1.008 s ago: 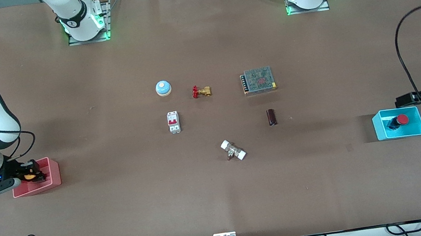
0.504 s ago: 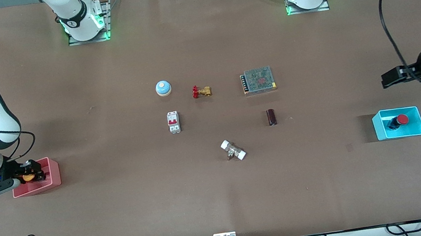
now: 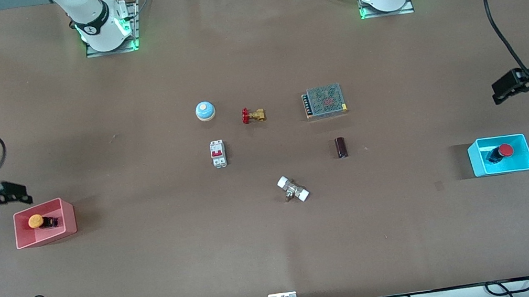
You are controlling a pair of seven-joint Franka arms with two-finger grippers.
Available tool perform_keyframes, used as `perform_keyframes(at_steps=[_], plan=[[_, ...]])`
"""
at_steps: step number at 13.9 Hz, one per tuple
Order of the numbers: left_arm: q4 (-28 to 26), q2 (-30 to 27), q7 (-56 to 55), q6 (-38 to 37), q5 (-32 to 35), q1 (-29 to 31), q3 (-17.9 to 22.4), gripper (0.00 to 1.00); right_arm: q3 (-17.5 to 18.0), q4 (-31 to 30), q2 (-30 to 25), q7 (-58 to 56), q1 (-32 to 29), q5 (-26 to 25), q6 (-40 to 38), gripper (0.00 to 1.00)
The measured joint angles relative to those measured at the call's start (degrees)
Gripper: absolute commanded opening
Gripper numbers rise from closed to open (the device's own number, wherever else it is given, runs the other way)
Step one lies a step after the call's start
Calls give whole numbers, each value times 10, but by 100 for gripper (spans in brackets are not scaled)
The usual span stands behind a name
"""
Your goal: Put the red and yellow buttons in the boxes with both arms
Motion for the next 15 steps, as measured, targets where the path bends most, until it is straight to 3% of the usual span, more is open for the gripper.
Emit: perform_keyframes(at_steps=[3, 7, 11, 15], plan=[[-100, -87, 15, -41, 0, 5, 1, 100, 2, 1, -84, 130, 55, -46, -84, 100], [-102, -112, 23, -86, 0, 6, 0, 100, 0, 25, -138, 212, 131, -71, -175, 100], [-92, -104, 24, -86, 0, 6, 0, 100, -57, 50, -133, 217, 179, -37, -210, 100], [-90, -102, 32, -85, 0, 6, 0, 100, -64, 53, -123, 218, 183, -37, -245, 100]])
